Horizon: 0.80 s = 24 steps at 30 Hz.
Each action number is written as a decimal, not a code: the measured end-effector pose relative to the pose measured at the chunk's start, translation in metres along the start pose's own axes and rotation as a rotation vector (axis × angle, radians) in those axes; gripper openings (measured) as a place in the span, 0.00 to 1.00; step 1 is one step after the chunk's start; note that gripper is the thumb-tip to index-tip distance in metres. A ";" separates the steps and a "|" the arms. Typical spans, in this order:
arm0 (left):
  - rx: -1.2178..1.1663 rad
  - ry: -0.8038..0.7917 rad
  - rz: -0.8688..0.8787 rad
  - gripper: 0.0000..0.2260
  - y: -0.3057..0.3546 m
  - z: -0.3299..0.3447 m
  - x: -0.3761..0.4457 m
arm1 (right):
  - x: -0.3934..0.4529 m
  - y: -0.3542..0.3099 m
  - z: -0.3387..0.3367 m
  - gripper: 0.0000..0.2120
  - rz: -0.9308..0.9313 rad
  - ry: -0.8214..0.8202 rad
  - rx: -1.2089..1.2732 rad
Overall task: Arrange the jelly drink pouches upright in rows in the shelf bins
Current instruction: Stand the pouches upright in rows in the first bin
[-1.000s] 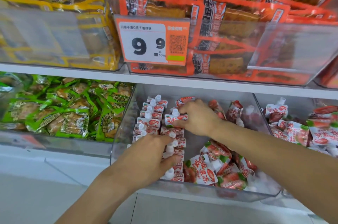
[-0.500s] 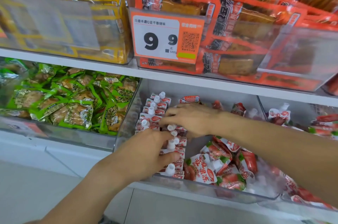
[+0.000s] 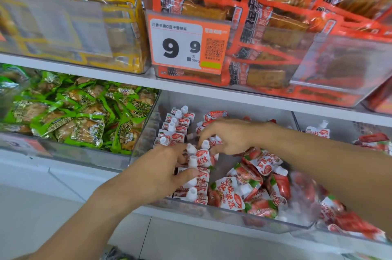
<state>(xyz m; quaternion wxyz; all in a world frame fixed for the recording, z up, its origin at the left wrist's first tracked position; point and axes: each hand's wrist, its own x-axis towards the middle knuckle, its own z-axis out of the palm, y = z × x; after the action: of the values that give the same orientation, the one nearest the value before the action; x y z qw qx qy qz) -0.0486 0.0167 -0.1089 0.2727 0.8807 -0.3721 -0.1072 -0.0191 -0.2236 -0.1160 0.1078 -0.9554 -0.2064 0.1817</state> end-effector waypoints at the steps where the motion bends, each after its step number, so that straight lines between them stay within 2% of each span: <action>1: -0.007 0.011 0.000 0.19 -0.001 -0.001 0.000 | 0.001 0.001 0.002 0.16 0.013 -0.014 0.009; 3: 0.008 0.028 0.009 0.18 -0.002 0.000 0.002 | 0.004 0.003 0.013 0.20 0.025 -0.041 0.083; 6: 0.040 0.086 0.030 0.18 -0.001 0.003 0.007 | 0.008 0.004 0.015 0.33 0.074 -0.049 0.250; 8: 0.014 0.120 0.025 0.19 0.000 0.006 0.010 | 0.010 0.007 0.007 0.31 0.159 0.034 0.283; 12: 0.053 0.081 0.063 0.17 -0.002 0.016 0.015 | 0.010 0.009 0.004 0.18 0.201 0.109 0.010; 13: 0.062 0.075 0.078 0.15 -0.002 0.019 0.016 | 0.011 0.011 0.008 0.18 0.210 0.102 0.057; 16: 0.069 0.073 0.114 0.13 -0.002 0.022 0.015 | 0.011 0.011 0.016 0.25 0.245 0.036 0.523; 17: 0.072 0.070 0.118 0.13 -0.002 0.022 0.016 | 0.010 0.009 0.017 0.26 0.241 0.019 0.590; 19: 0.069 0.055 0.108 0.13 -0.003 0.021 0.016 | 0.010 0.008 0.022 0.29 0.245 -0.023 0.551; 21: 0.065 0.047 0.090 0.13 -0.003 0.020 0.016 | 0.011 0.004 0.018 0.29 0.238 -0.044 0.391; 24: 0.064 0.035 0.092 0.17 -0.003 0.020 0.013 | 0.010 -0.004 0.015 0.28 0.271 0.084 0.200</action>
<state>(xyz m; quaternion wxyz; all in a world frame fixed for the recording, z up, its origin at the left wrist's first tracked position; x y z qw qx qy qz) -0.0458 0.0013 -0.1272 0.2553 0.8728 -0.4105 -0.0671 -0.0178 -0.2137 -0.1318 0.1855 -0.9657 -0.0517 0.1742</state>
